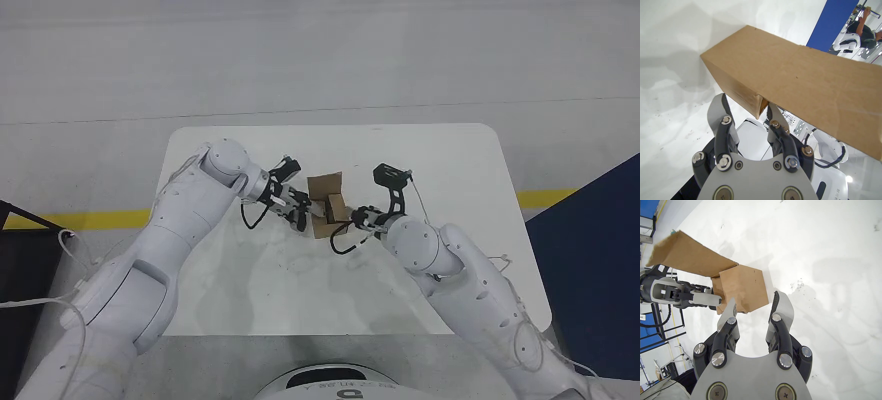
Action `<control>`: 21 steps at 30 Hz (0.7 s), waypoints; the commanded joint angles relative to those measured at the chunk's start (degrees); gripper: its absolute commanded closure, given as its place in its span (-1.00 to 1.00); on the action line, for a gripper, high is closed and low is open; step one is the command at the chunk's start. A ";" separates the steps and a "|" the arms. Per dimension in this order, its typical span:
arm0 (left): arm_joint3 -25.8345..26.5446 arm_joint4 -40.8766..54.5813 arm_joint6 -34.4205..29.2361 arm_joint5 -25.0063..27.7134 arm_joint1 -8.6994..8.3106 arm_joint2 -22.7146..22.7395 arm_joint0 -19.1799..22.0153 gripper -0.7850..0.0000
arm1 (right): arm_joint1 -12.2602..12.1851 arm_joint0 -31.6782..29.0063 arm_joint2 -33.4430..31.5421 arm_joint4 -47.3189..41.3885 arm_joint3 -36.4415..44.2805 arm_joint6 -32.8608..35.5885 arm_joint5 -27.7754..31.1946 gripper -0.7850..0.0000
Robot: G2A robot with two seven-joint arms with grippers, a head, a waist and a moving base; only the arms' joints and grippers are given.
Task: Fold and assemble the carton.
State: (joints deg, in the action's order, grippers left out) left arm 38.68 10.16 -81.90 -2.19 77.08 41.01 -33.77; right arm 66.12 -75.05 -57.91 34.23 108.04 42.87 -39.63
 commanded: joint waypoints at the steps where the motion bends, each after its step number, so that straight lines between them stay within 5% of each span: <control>1: -0.47 0.16 -0.01 0.31 -0.11 0.33 0.12 -1.00 | -0.09 0.61 0.28 1.27 -0.05 0.92 1.33 0.03; 7: -2.40 0.91 -0.11 1.52 -1.39 2.90 0.30 -1.00 | 0.62 4.67 3.54 3.41 -3.90 2.97 2.93 0.39; 16: -2.77 1.50 0.36 1.76 -4.54 8.19 -0.83 -1.00 | 1.97 9.05 7.69 4.66 -8.45 5.01 3.10 0.68; 18: -2.33 1.34 0.41 1.56 -5.25 9.25 -1.18 -1.00 | 2.16 9.52 8.03 4.77 -8.71 5.17 3.13 0.98; 21: -1.59 0.64 1.14 1.06 -6.19 10.57 -1.65 -1.00 | 2.36 10.10 8.72 6.06 -8.98 5.40 3.23 1.00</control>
State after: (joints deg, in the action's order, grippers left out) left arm 36.79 11.13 -81.16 -0.88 71.26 51.09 -35.22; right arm 68.41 -65.14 -49.45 39.75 99.07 48.18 -36.43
